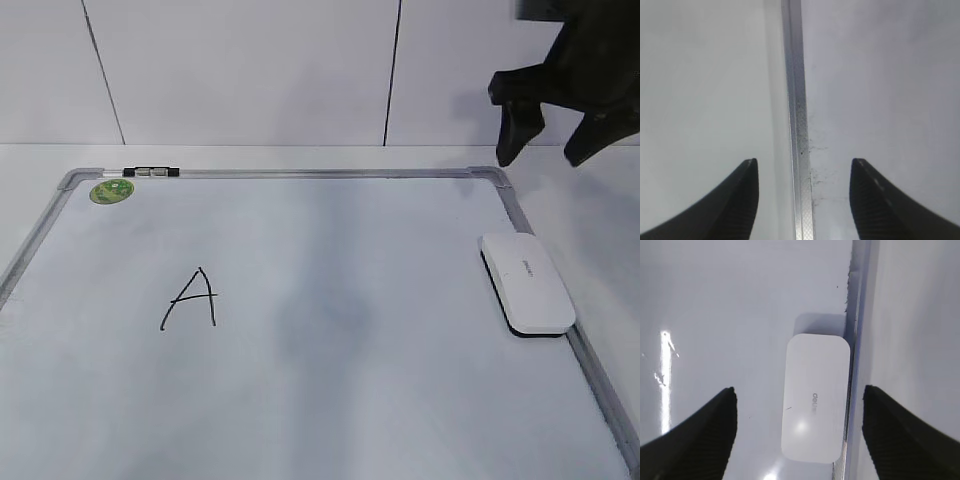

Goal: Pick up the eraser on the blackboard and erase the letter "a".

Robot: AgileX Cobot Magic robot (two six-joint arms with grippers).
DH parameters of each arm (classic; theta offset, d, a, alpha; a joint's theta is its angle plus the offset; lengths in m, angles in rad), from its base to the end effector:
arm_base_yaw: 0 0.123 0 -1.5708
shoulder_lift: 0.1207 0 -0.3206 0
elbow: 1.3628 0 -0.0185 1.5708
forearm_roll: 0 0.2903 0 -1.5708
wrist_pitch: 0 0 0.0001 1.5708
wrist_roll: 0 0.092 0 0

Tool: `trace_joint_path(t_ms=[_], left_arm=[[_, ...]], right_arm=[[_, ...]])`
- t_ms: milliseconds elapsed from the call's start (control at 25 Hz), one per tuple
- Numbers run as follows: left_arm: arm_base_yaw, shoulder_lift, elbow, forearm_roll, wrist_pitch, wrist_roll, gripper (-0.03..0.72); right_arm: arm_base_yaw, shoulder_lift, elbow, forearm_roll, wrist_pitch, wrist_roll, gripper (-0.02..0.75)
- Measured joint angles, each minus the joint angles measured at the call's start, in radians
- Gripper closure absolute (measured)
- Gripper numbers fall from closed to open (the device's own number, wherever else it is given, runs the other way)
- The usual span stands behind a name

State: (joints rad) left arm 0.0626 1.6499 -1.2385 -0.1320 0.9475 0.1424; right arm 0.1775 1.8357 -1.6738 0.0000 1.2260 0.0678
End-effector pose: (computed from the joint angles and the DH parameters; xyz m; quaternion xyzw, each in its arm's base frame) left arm 0.3718 0.0134 0.2750 0.0093 0.9871 -0.0432 0.1539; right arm 0.4291 0.0770 0.3282 -0.0543 0.9894 0.0165 0.1337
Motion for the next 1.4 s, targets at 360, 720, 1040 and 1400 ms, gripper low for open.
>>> trace_joint_path(t_ms=[360,720,1040,1400], left_arm=[[0.000,-0.142,0.000,0.000,0.000,0.000,0.236],[0.000,-0.228,0.000,0.000,0.038,0.000,0.232],[0.000,-0.334,0.000,0.000,0.064,0.000,0.232],[0.000,-0.423,0.000,-0.004,0.116,0.001,0.232]], right_arm=[[0.000,-0.078,0.000,0.000,0.006,-0.010,0.145],[0.000,-0.181,0.000,0.000,0.014,-0.022,0.145],[0.000,-0.299,0.000,0.000,0.022,-0.024,0.145],[0.000,-0.409,0.000,0.000,0.028,-0.033,0.145]])
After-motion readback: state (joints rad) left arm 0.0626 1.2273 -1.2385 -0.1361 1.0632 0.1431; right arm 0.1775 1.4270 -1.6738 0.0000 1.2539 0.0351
